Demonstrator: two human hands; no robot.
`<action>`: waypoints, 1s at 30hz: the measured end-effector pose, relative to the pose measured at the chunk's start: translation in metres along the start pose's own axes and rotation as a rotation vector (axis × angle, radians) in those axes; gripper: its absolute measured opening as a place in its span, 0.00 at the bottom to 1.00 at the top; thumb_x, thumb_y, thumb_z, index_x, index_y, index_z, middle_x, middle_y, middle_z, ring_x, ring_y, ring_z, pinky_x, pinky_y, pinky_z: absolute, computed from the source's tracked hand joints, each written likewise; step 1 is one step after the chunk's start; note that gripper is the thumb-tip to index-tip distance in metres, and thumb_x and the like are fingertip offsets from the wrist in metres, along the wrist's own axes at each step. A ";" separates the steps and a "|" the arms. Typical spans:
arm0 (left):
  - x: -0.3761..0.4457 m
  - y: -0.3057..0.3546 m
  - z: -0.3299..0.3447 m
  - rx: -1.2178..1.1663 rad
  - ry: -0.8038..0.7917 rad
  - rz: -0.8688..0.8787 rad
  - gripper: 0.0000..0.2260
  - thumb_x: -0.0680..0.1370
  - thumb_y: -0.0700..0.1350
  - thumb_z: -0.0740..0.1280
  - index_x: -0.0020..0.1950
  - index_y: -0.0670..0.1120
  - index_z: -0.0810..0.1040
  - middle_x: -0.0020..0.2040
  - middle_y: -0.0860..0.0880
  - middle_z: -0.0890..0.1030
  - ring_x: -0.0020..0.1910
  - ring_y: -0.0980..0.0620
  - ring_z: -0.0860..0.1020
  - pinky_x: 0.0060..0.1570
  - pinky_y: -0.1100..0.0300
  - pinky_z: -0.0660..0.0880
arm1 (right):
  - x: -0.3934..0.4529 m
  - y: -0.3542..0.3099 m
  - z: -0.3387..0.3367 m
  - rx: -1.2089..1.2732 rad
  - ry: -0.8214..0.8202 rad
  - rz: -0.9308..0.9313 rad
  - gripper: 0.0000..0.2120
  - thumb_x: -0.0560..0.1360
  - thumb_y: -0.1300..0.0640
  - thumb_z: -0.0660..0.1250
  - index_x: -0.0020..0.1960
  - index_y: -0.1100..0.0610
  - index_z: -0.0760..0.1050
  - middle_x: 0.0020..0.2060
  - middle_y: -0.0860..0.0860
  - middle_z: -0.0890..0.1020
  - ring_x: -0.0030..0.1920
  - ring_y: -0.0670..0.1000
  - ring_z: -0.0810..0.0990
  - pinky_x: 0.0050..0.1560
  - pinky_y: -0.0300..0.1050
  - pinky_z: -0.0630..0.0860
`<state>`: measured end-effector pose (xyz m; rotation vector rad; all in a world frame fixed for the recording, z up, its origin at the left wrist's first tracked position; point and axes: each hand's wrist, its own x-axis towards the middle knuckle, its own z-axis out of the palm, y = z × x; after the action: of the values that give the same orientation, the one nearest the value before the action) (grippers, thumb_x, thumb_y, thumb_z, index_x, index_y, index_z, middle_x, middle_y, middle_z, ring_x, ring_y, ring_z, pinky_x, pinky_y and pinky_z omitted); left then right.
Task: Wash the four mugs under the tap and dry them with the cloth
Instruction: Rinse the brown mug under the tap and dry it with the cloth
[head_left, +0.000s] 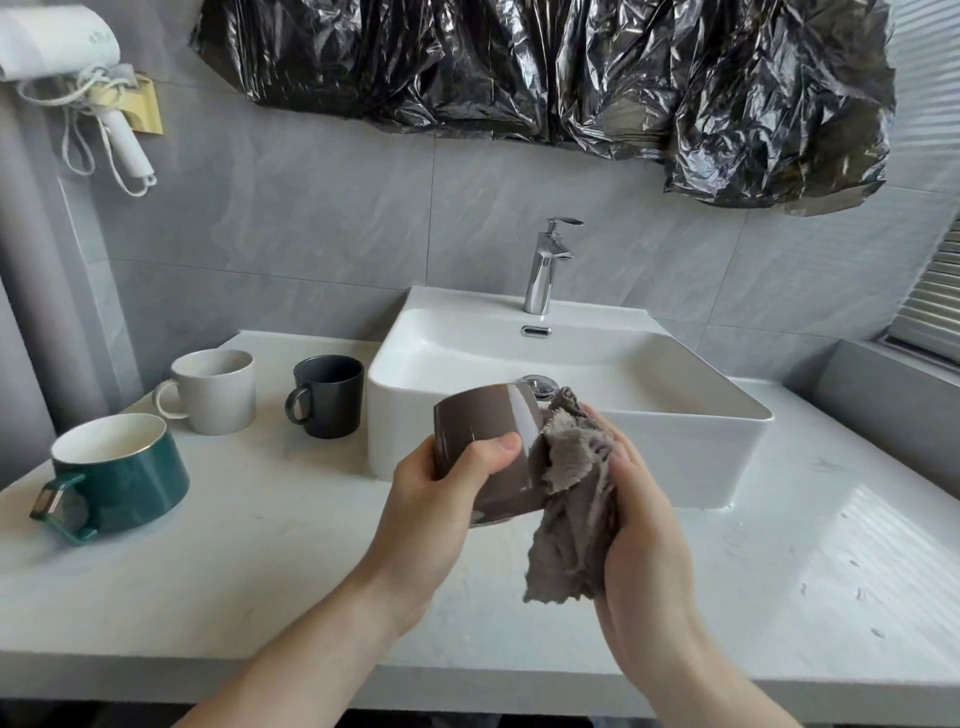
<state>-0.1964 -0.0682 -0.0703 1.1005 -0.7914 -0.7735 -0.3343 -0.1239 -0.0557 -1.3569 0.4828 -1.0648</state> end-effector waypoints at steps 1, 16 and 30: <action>-0.001 0.000 0.003 -0.021 -0.009 -0.028 0.24 0.67 0.61 0.74 0.58 0.49 0.87 0.54 0.43 0.88 0.58 0.40 0.86 0.64 0.38 0.80 | -0.002 0.001 0.003 -0.033 -0.007 -0.041 0.14 0.85 0.50 0.59 0.67 0.44 0.78 0.50 0.46 0.87 0.47 0.48 0.85 0.41 0.41 0.80; -0.004 0.003 0.005 0.046 -0.040 0.007 0.17 0.83 0.57 0.64 0.62 0.47 0.84 0.54 0.47 0.88 0.53 0.50 0.86 0.45 0.56 0.81 | -0.019 0.015 0.010 -0.632 -0.059 -0.613 0.26 0.81 0.63 0.62 0.77 0.48 0.69 0.77 0.44 0.71 0.77 0.49 0.70 0.75 0.48 0.69; 0.001 0.011 0.005 -0.027 0.083 -0.047 0.20 0.81 0.59 0.66 0.62 0.45 0.86 0.55 0.46 0.89 0.57 0.45 0.87 0.65 0.41 0.80 | -0.028 0.041 0.003 -0.469 0.014 -0.543 0.32 0.79 0.69 0.59 0.76 0.41 0.69 0.74 0.42 0.75 0.58 0.67 0.84 0.52 0.65 0.83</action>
<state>-0.1986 -0.0683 -0.0584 1.1232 -0.6855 -0.7711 -0.3318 -0.1037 -0.1013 -1.9662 0.3953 -1.4591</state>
